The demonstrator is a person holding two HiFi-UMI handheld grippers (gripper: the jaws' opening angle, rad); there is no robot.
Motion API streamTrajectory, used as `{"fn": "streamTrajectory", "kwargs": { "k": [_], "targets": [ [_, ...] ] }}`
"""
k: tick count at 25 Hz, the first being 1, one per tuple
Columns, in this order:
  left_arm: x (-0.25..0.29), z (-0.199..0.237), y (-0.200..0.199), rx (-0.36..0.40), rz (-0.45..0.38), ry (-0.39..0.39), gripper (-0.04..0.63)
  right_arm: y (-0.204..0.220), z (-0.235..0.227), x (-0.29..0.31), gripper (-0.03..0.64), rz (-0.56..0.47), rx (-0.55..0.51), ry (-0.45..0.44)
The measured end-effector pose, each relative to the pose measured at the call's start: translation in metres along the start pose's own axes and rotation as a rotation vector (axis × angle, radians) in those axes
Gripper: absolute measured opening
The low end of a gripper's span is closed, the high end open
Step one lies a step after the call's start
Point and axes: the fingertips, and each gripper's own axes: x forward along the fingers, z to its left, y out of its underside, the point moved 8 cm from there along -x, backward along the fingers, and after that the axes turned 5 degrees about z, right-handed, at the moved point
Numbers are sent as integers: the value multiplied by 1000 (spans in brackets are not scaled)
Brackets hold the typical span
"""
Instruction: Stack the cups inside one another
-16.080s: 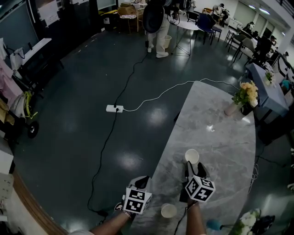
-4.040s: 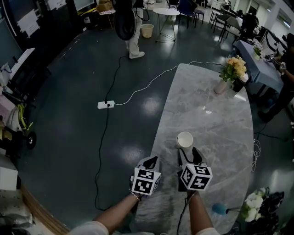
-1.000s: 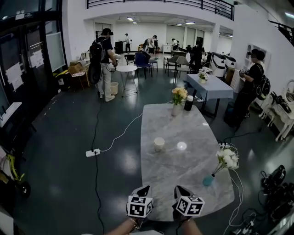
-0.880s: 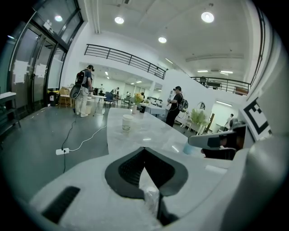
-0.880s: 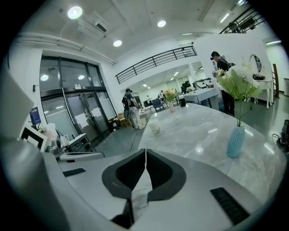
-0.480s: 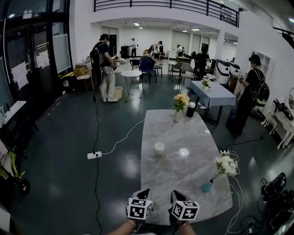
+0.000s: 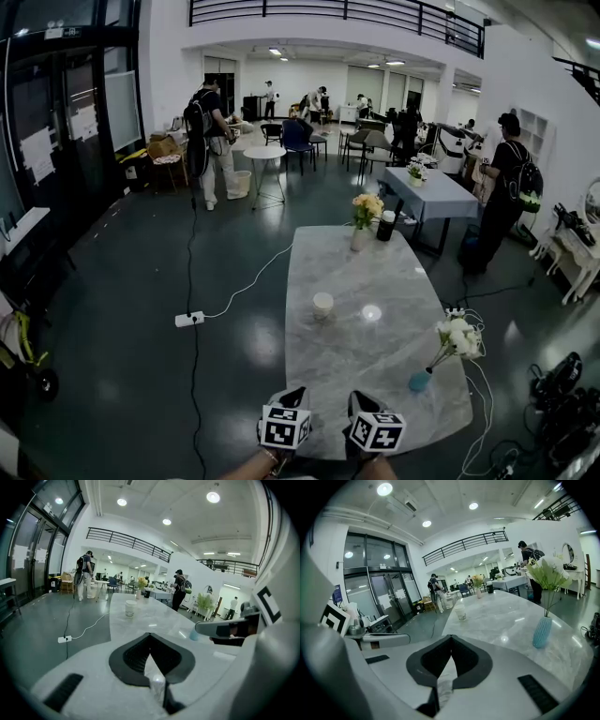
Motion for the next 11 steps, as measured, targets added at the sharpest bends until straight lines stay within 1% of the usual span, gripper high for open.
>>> {"fn": "streamTrajectory", "kwargs": {
  "k": [11],
  "targets": [
    [0, 3, 7, 11, 13, 3, -2, 7, -2, -2, 8, 4, -3, 22]
  ]
}}
